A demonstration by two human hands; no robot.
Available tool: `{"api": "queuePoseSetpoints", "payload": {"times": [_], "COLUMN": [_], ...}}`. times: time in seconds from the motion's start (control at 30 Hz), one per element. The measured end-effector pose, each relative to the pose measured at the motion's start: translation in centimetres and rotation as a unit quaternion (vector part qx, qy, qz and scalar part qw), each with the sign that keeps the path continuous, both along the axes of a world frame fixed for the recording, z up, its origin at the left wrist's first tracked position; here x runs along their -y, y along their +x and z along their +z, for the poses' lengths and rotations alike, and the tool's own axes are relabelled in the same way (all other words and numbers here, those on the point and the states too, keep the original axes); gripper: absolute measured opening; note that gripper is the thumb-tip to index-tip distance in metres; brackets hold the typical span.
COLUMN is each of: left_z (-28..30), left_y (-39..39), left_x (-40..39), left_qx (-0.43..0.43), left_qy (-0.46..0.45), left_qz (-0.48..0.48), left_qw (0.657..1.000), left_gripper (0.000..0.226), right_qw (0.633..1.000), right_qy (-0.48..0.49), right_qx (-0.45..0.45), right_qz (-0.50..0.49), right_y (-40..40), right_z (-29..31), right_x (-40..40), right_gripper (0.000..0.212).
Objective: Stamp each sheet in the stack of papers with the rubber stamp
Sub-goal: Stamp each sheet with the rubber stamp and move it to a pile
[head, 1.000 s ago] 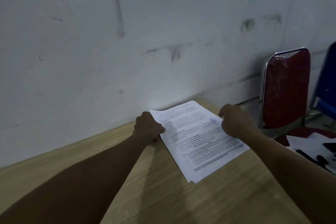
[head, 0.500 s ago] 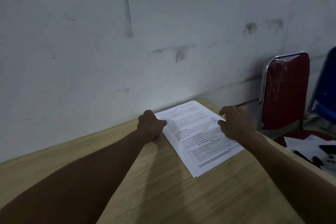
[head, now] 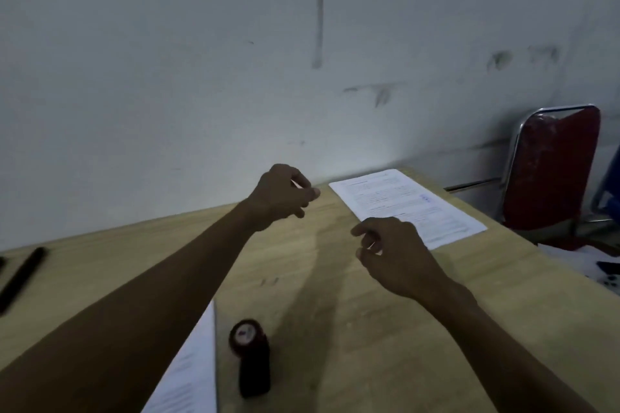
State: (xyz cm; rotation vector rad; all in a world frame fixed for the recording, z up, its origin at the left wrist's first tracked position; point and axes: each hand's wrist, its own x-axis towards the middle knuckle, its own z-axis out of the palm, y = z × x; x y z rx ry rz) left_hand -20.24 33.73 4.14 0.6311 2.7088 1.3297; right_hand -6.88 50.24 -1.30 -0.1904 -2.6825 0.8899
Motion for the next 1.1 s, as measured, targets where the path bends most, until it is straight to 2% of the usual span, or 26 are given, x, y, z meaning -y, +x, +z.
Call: {"api": "queuePoseSetpoints", "payload": {"times": [0.1,0.23,0.27,0.4,0.5,0.7,0.87,1.0,1.1], "left_z": [0.9,0.8,0.6,-0.8,-2.1,-5.2,-7.3,-8.8,-10.5], "left_y": [3.3,6.8,7.7,10.9,12.8,14.9,15.9,17.0,17.7], "left_x": [4.4,9.8,11.3,16.6,19.8,24.4,26.9,27.7,28.0], "left_qx": [-0.026,-0.028,-0.028,-0.023,-0.018,-0.017,-0.042,-0.085,-0.114], "left_qy": [0.005,0.034,0.042,0.063,0.071,0.055,0.015,-0.006,-0.046], "left_qz": [-0.009,0.006,0.015,0.047,0.075,0.116,0.138,0.126,0.096], "left_qw": [1.000,0.999,0.999,0.997,0.994,0.992,0.989,0.988,0.988], "left_gripper": [0.019,0.015,0.014,0.012,0.011,0.009,0.008,0.012,0.029], "right_qw": [0.999,0.997,0.997,0.992,0.986,0.977,0.978,0.991,0.998], "right_qy": [0.003,-0.022,-0.012,0.104,0.151,0.198,0.196,0.131,0.061], "right_qx": [0.007,0.012,0.017,0.052,0.065,0.072,0.067,0.021,0.004], "right_qz": [0.052,0.073,0.075,0.043,0.016,-0.019,-0.038,-0.024,0.020], "right_y": [3.0,6.4,7.1,8.1,7.8,7.8,8.1,9.2,10.6], "right_z": [0.6,1.1,1.3,0.9,0.2,-0.2,0.2,1.4,1.7], "right_x": [4.7,10.1,11.4,15.8,17.8,19.2,20.0,20.9,22.5], "right_gripper": [0.038,0.030,0.033,0.067,0.070,0.040,0.033,0.024,0.019]}}
